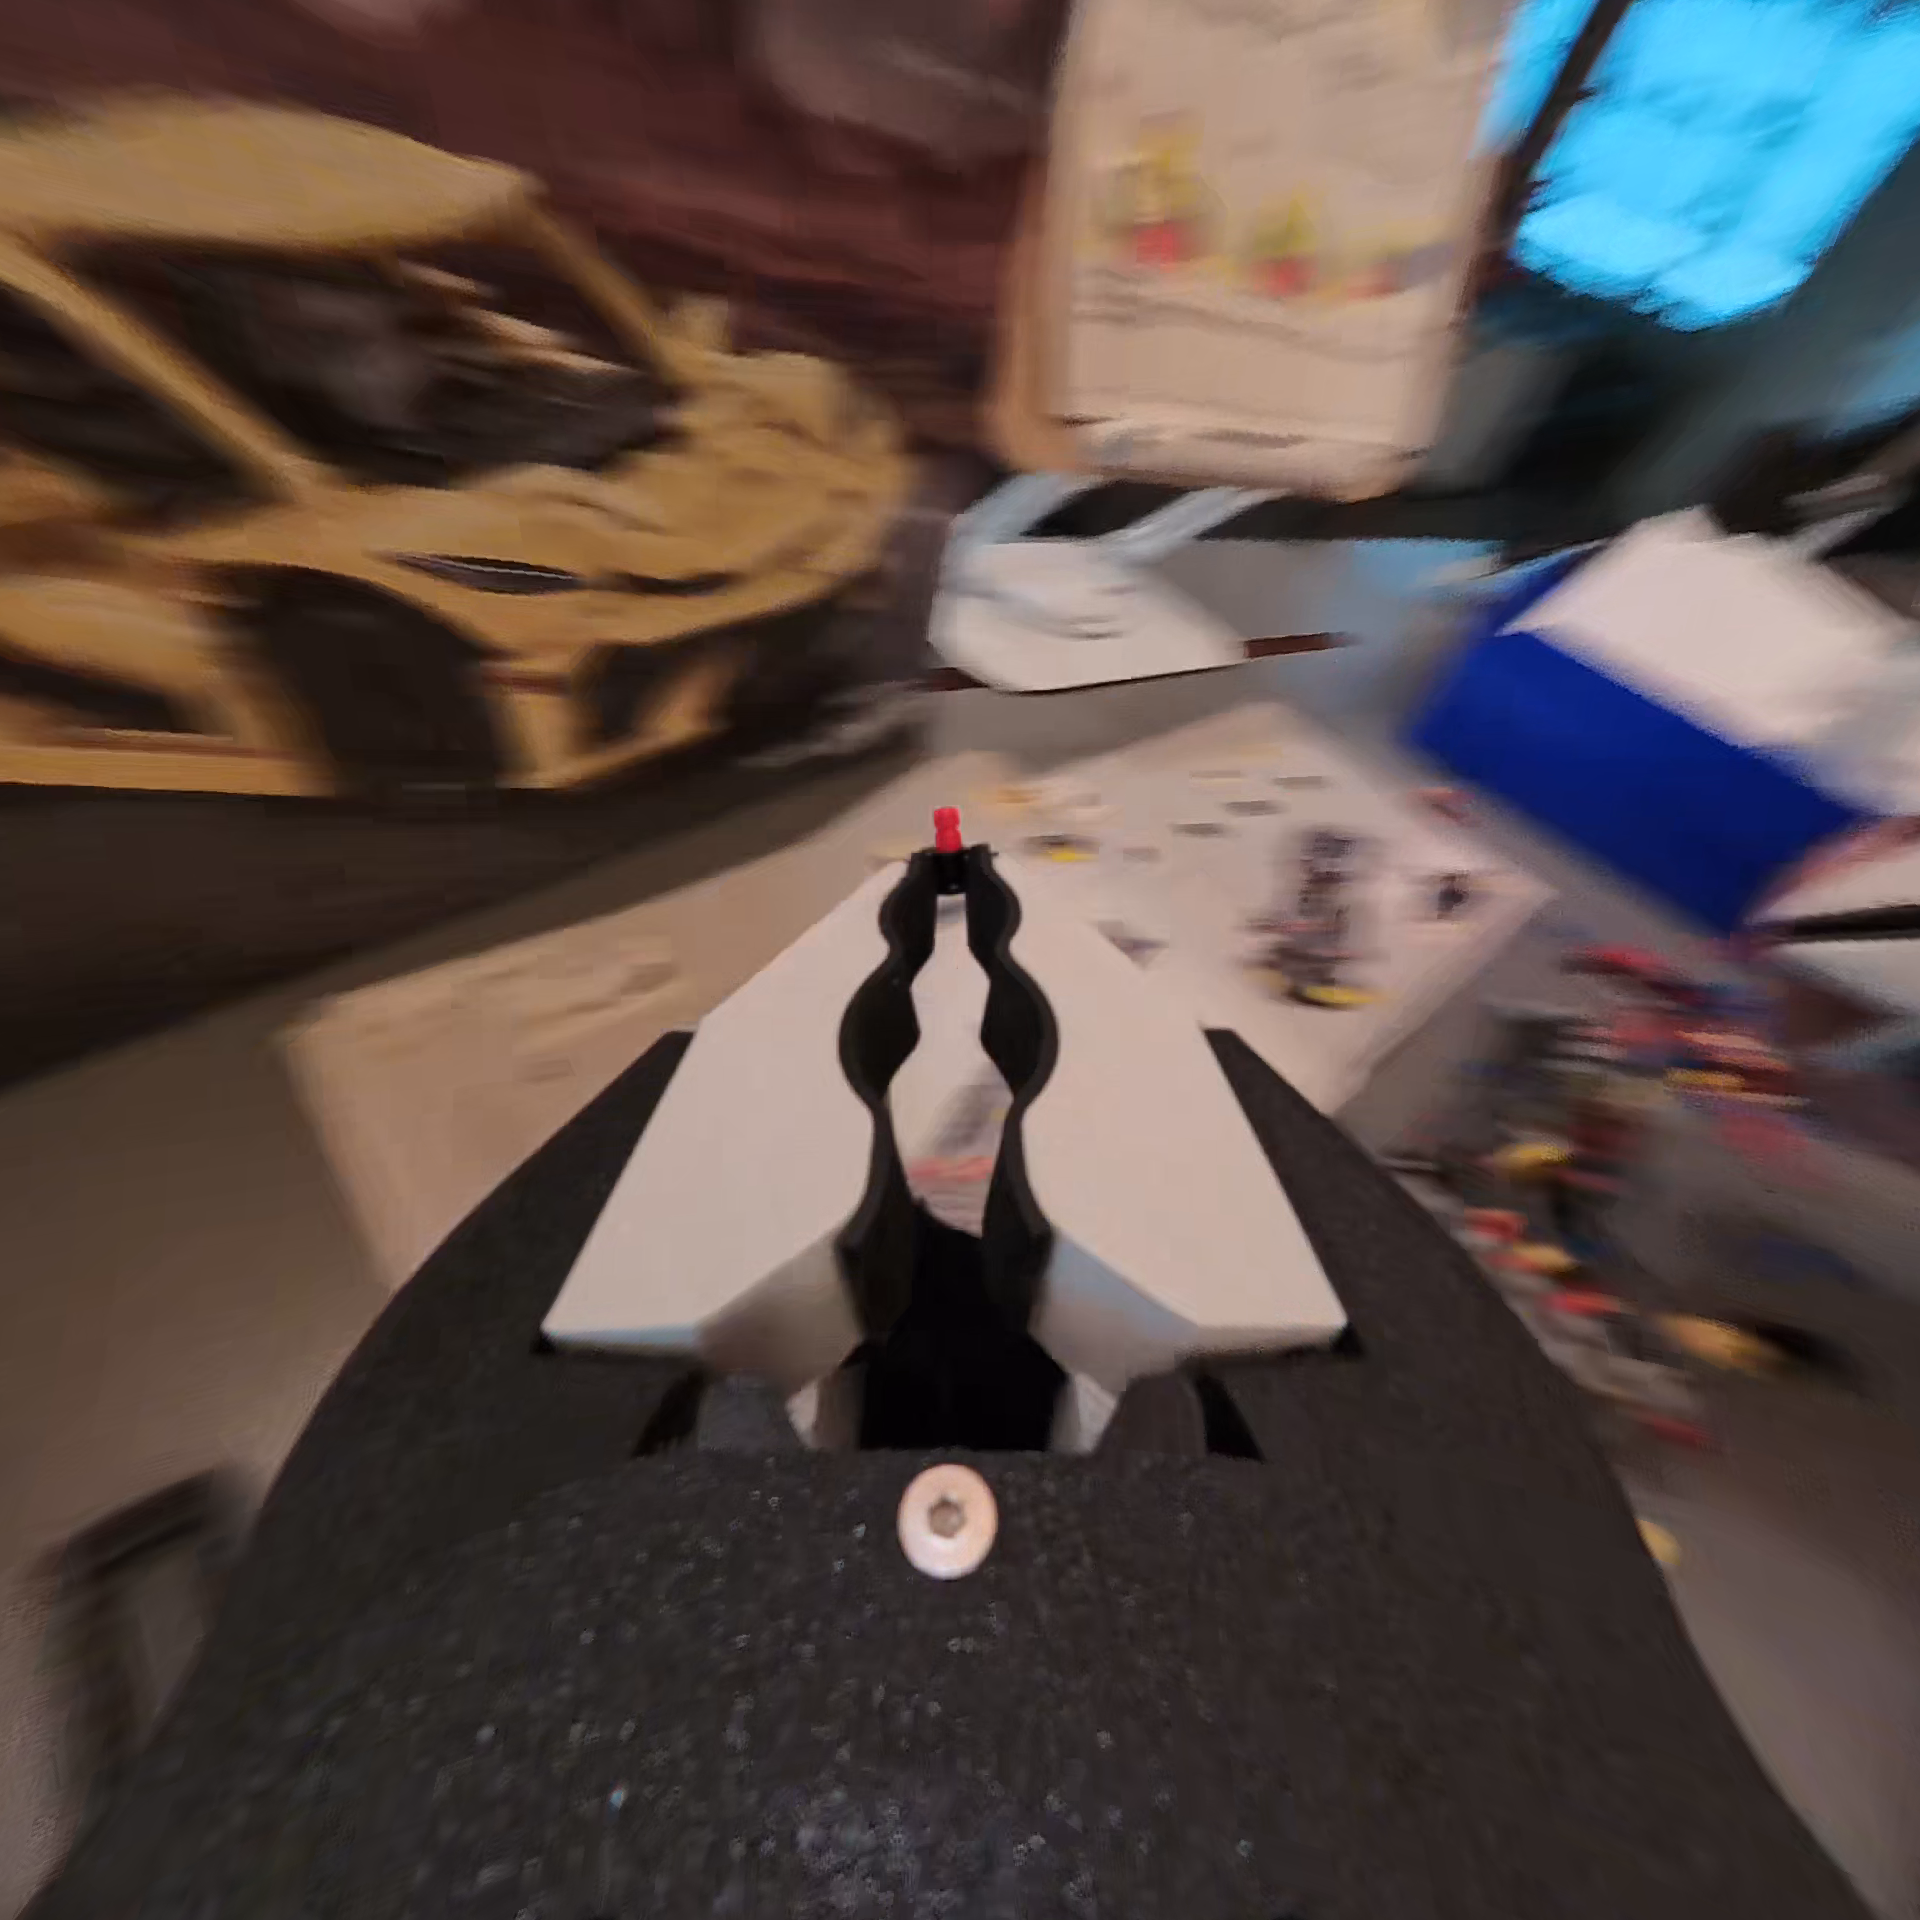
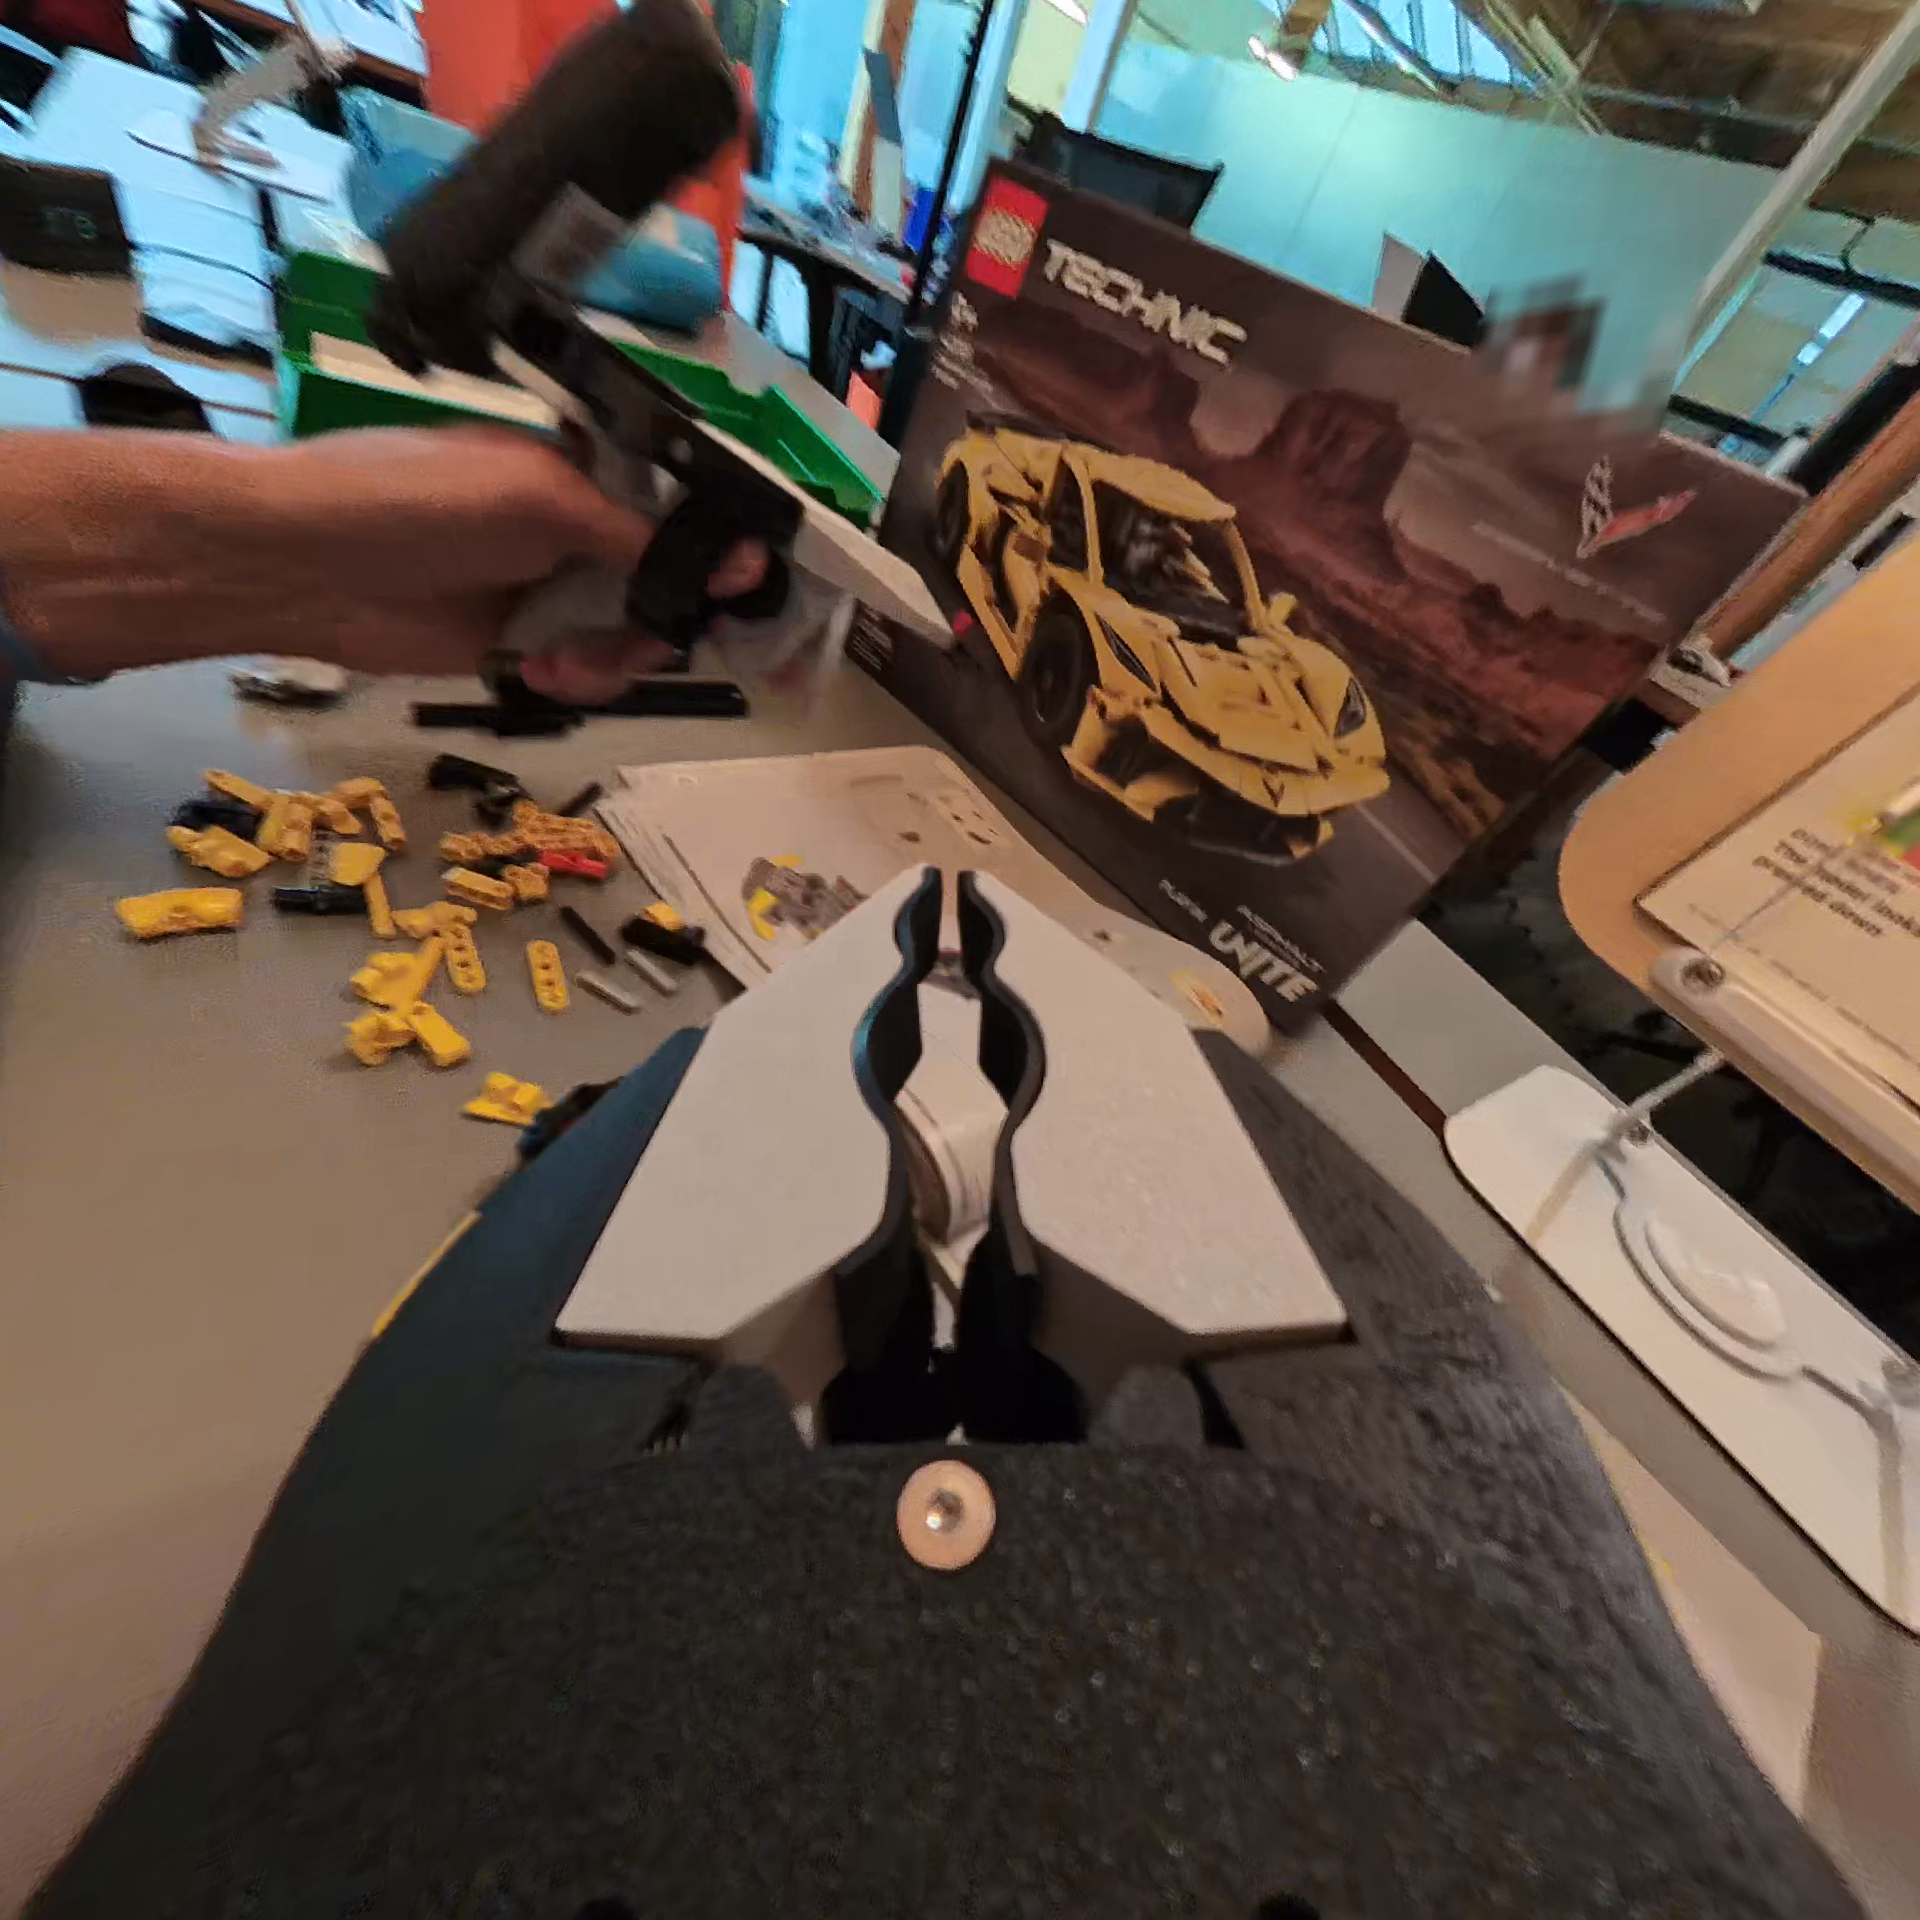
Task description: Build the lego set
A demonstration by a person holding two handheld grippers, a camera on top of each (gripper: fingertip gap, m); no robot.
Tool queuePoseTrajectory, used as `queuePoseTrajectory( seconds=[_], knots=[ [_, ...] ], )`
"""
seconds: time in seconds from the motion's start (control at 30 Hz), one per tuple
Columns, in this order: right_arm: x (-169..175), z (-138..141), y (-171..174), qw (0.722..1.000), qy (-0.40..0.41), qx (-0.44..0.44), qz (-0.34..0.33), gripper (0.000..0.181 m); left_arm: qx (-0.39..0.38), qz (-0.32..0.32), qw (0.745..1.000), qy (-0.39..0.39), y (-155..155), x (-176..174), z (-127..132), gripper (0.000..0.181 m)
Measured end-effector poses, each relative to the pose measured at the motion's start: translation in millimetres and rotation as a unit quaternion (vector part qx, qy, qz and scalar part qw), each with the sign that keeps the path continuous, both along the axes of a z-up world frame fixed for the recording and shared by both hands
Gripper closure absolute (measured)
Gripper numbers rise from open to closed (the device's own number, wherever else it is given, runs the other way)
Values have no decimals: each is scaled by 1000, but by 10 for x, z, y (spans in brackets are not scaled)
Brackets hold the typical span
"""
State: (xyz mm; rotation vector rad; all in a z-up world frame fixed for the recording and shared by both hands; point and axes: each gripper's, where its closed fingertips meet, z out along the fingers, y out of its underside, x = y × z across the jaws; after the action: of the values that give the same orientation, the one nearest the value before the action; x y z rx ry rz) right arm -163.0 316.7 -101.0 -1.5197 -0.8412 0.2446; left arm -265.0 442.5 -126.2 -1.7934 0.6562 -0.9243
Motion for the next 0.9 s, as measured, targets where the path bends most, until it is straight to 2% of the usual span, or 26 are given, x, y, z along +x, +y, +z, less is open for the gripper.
queuePoseTrajectory(
  seconds=[0.07, 0.13, 0.33, 0.7, 0.8, 0.9],
  knots=[
    [42, -91, 62, 1000, -14, -15, -17, 181, 45, 65, 995, 65, 220, -254, -38, 177],
    [60, -170, 101, 999, -18, -38, -27, 181, 46, 74, 994, 72, 272, -299, -63, 177],
    [64, -182, 109, 999, -15, -42, -28, 181, 37, 54, 994, 90, 235, -147, -232, 177],
    [144, -229, 162, 996, 18, -80, -24, 181, 68, 41, 992, 102, 163, -73, -156, 177],
    [188, -262, 174, 994, 27, -101, -15, 181, 68, 17, 994, 87, 69, 30, -123, 177],
    [275, -283, 186, 991, 36, -128, -16, 180, 81, -39, 994, 69, -143, 251, -75, 177]
  ],
)
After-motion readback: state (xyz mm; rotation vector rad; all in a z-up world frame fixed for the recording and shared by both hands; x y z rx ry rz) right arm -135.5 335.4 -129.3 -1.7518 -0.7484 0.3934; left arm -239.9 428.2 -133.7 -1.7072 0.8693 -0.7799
